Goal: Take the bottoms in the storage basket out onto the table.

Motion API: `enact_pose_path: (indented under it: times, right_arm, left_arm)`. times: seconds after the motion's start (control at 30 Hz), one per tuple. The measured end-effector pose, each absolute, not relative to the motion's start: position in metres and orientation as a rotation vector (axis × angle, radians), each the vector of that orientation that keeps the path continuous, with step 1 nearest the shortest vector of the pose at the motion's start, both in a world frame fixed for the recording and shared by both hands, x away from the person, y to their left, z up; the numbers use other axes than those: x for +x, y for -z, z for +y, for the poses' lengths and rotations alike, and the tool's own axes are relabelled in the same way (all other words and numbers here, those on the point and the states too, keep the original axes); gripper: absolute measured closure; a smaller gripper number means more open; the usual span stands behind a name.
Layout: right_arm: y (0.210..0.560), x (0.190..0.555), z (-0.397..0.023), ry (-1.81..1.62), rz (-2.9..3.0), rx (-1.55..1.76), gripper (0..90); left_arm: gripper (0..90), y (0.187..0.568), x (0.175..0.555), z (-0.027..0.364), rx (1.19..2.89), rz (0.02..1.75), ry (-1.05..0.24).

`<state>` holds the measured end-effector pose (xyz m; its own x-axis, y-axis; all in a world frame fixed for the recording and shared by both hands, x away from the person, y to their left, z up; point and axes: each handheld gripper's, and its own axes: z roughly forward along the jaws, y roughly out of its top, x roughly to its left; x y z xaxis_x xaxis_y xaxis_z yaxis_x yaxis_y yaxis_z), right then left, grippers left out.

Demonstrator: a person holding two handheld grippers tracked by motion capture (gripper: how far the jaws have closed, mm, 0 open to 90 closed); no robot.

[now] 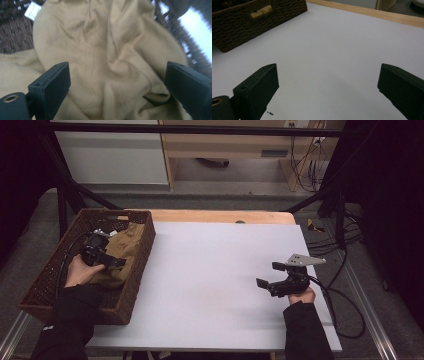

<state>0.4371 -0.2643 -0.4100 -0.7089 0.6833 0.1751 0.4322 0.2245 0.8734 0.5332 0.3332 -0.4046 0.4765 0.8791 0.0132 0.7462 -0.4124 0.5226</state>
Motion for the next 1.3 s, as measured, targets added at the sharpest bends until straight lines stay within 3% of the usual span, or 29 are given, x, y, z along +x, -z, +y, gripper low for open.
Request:
enact_pose_path:
  times: [0.73,1.3]
  right_arm:
    - [0.411,0.438,-0.264,-1.477,2.258,1.057,4.0]
    - [0.412,0.438,-0.264,-1.475,2.263,1.054,4.1]
  left_arm:
    - [18.8,0.416,0.535,0.333,2.336,1.368,-0.331]
    - [42.1,0.421,0.534,0.33,2.403,1.349,-0.307]
